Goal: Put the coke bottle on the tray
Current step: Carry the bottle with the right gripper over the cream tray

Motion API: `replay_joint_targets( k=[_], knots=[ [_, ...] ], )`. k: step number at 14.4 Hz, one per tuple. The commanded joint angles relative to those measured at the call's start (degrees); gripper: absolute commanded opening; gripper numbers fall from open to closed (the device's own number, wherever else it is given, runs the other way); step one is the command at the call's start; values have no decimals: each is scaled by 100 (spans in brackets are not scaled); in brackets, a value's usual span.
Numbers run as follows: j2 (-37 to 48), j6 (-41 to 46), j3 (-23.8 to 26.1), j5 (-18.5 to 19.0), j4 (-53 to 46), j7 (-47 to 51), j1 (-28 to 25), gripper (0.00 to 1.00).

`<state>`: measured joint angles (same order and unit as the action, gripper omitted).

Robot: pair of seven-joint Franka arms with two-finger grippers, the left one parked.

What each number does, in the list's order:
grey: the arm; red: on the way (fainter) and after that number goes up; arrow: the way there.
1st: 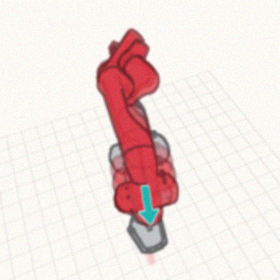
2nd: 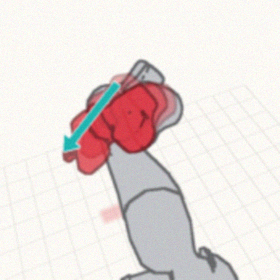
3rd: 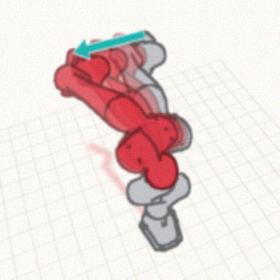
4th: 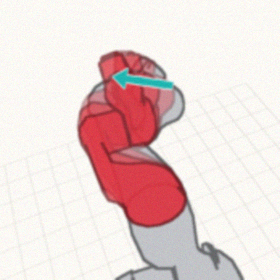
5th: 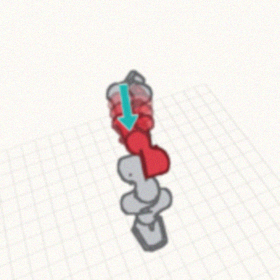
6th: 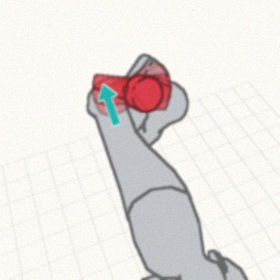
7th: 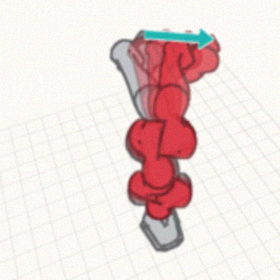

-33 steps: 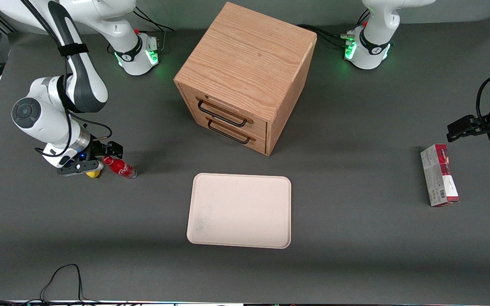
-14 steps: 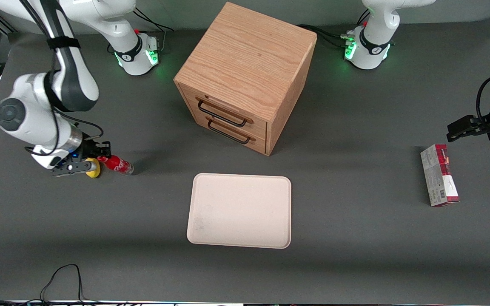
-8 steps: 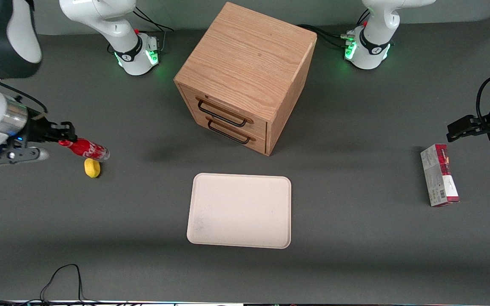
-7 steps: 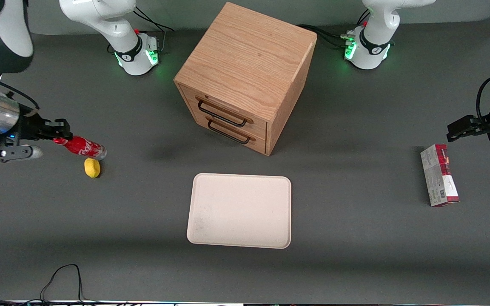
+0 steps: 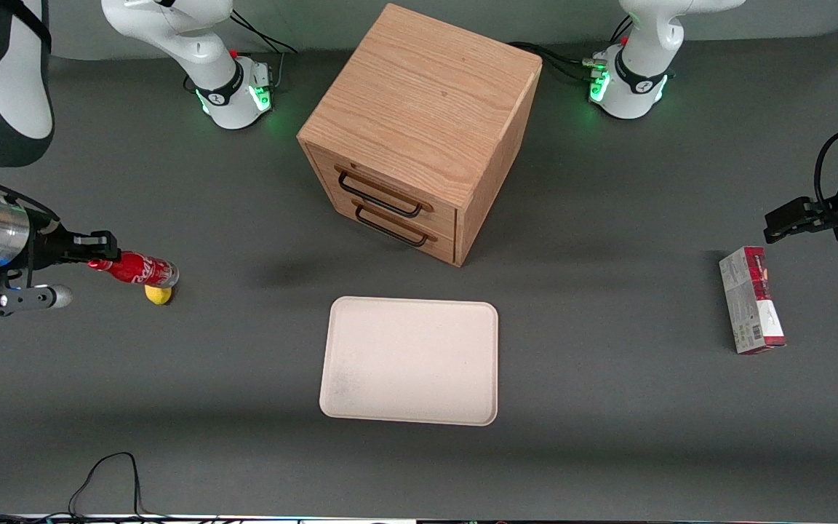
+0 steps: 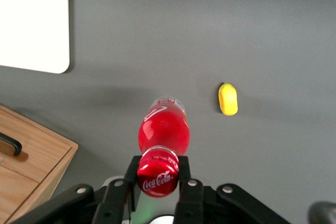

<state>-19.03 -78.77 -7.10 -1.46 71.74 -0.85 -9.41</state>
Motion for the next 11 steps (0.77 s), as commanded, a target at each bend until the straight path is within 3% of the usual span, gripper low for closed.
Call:
replay_joint_targets(
  k=[1,5,7,9,11],
  knots=[
    [-652,231,129,-161,-1062,619,-17,0],
    [-1777,56,928,-153,-2233,2217,-17,0],
    [-2042,-618,1263,-135,-2340,3078,-43,0],
    [-2323,-1208,1326,-82,-2340,3643,-341,0],
    [-2605,-1587,1317,241,-2340,4012,-639,0]
  ],
)
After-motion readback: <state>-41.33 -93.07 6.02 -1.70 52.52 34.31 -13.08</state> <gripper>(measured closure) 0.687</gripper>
